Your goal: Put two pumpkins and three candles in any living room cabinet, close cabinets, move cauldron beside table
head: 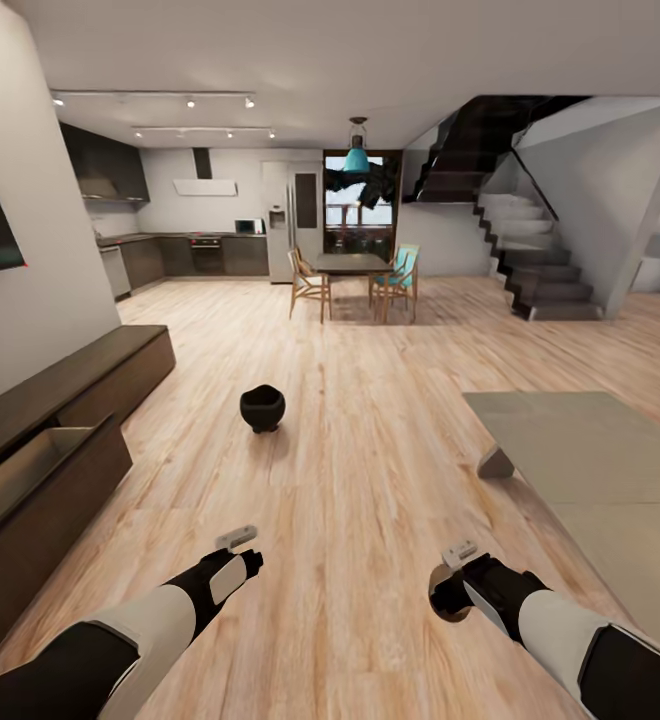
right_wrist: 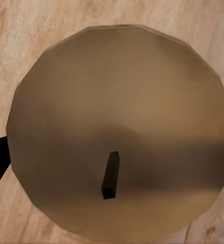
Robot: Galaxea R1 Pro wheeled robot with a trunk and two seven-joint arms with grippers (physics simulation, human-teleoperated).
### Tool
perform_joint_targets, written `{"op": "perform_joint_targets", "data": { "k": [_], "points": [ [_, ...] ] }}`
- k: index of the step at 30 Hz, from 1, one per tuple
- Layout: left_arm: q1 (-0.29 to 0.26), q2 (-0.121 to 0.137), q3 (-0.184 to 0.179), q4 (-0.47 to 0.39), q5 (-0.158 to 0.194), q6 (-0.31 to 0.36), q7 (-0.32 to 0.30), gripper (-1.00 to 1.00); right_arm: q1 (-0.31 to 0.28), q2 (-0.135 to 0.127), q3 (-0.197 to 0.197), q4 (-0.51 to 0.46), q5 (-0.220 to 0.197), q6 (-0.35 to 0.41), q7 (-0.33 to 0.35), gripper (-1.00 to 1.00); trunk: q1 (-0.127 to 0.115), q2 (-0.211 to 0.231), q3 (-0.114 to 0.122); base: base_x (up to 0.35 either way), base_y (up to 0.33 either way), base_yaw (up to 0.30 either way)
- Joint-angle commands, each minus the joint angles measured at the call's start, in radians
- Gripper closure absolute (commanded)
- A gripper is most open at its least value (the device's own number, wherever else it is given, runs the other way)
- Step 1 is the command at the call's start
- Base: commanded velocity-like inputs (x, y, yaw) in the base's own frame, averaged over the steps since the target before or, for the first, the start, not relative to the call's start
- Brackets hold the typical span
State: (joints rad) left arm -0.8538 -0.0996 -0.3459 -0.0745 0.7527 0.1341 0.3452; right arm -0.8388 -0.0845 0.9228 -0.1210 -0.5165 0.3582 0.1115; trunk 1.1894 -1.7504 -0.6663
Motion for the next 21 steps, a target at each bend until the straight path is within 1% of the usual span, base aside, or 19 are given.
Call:
{"op": "perform_joint_targets", "data": {
  "k": [1,14,21],
  "points": [
    [-0.001,0.000,-0.008,-0.001,0.005,0.005,0.006,-1.00,0.000,-0.001,0.005,-0.003,-0.002,0.006,0.001,1.00,0.000,0.000,-0.001,0.270,-0.234,0.285],
    [-0.001,0.000,-0.008,0.005,0.005,0.004,0.006,-1.00,0.000,0.000,0.005,-0.003,-0.002,0.007,-0.001,1.00,0.000,0.000,-0.001,0.249,-0.249,0.288],
    [-0.001,-0.001,-0.008,0.005,0.005,0.004,0.007,-1.00,0.000,0.000,0.005,-0.003,-0.002,0.005,-0.001,1.00,0.000,0.000,-0.001,0.225,-0.213,0.289]
  ]
}}
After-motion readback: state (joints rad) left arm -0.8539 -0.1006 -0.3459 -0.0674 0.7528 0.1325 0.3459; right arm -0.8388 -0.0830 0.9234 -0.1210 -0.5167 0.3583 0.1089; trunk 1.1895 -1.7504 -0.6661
